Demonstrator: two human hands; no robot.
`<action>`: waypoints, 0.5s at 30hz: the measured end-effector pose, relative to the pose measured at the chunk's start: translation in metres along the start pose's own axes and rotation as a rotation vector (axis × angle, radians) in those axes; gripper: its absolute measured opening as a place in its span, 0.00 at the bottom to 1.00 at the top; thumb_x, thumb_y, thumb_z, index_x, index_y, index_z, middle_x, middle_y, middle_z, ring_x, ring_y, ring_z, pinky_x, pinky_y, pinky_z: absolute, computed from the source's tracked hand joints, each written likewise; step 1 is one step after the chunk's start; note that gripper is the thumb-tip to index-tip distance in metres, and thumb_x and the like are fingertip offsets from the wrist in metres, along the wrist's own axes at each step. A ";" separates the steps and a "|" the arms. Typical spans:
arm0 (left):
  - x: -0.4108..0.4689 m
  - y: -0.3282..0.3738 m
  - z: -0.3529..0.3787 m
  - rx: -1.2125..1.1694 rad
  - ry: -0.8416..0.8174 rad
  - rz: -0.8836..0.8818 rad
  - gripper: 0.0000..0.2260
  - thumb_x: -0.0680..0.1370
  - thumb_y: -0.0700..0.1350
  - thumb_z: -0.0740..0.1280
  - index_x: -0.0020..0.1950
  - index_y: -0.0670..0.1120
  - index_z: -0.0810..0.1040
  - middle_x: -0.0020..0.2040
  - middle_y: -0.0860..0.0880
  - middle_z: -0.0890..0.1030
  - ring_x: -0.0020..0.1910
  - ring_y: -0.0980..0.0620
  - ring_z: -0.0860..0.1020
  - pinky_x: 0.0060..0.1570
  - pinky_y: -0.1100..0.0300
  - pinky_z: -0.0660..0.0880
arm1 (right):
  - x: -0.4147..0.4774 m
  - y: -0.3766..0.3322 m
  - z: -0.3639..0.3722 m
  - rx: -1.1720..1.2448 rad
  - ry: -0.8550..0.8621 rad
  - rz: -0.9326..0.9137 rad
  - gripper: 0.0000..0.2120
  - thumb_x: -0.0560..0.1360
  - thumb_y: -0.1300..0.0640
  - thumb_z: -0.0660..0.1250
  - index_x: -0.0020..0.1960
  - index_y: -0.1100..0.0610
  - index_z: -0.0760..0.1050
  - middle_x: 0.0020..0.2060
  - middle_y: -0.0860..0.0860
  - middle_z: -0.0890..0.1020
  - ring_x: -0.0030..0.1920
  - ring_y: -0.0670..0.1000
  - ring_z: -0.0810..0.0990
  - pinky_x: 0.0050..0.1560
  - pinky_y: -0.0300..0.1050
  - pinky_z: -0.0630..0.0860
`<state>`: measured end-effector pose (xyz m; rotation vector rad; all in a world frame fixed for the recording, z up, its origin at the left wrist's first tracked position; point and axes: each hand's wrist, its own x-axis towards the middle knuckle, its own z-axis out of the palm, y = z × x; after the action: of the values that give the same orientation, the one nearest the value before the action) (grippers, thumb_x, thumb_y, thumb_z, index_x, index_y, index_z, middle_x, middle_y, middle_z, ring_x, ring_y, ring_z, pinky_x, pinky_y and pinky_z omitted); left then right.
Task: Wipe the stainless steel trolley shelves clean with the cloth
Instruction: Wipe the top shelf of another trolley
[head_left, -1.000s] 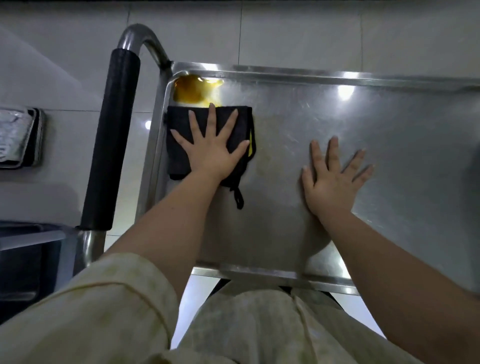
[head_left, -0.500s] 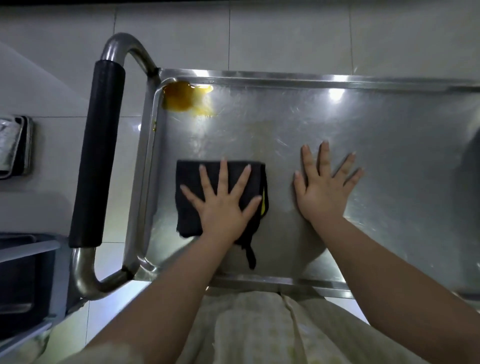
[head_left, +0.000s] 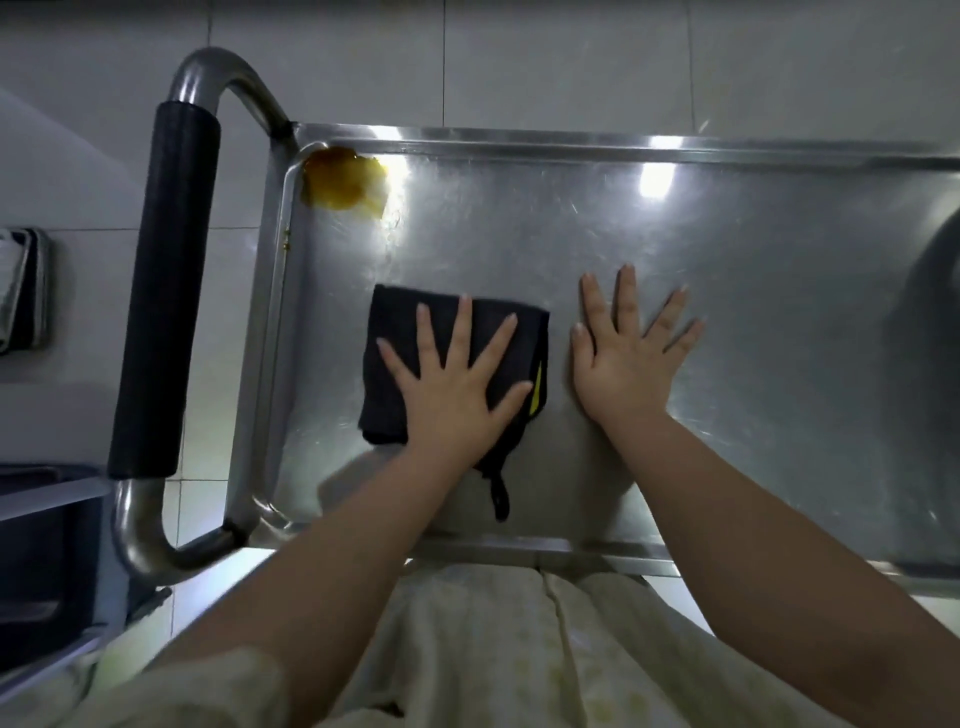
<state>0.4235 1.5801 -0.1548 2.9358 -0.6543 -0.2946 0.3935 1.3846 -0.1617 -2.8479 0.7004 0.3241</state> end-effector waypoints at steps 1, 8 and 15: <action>-0.023 0.001 0.004 0.017 0.002 -0.001 0.32 0.77 0.72 0.46 0.79 0.64 0.47 0.81 0.49 0.47 0.78 0.35 0.43 0.66 0.23 0.41 | -0.001 -0.001 -0.001 -0.002 -0.020 0.001 0.27 0.80 0.38 0.39 0.78 0.37 0.39 0.80 0.47 0.43 0.75 0.69 0.35 0.69 0.74 0.34; -0.039 0.006 0.007 0.059 -0.043 -0.045 0.31 0.76 0.72 0.44 0.79 0.65 0.46 0.81 0.50 0.48 0.78 0.35 0.43 0.66 0.23 0.41 | 0.074 0.035 -0.036 -0.056 -0.135 -0.049 0.27 0.78 0.31 0.37 0.75 0.32 0.34 0.78 0.44 0.36 0.75 0.67 0.32 0.67 0.77 0.35; -0.030 0.013 0.005 0.082 -0.058 -0.058 0.32 0.76 0.73 0.44 0.79 0.65 0.47 0.81 0.49 0.49 0.78 0.35 0.43 0.66 0.24 0.39 | 0.090 0.042 -0.033 -0.076 -0.008 -0.053 0.29 0.78 0.32 0.38 0.78 0.36 0.41 0.80 0.46 0.44 0.76 0.69 0.38 0.69 0.75 0.37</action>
<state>0.3908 1.5810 -0.1528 3.0391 -0.6025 -0.3679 0.4566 1.3012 -0.1589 -2.9289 0.6222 0.3609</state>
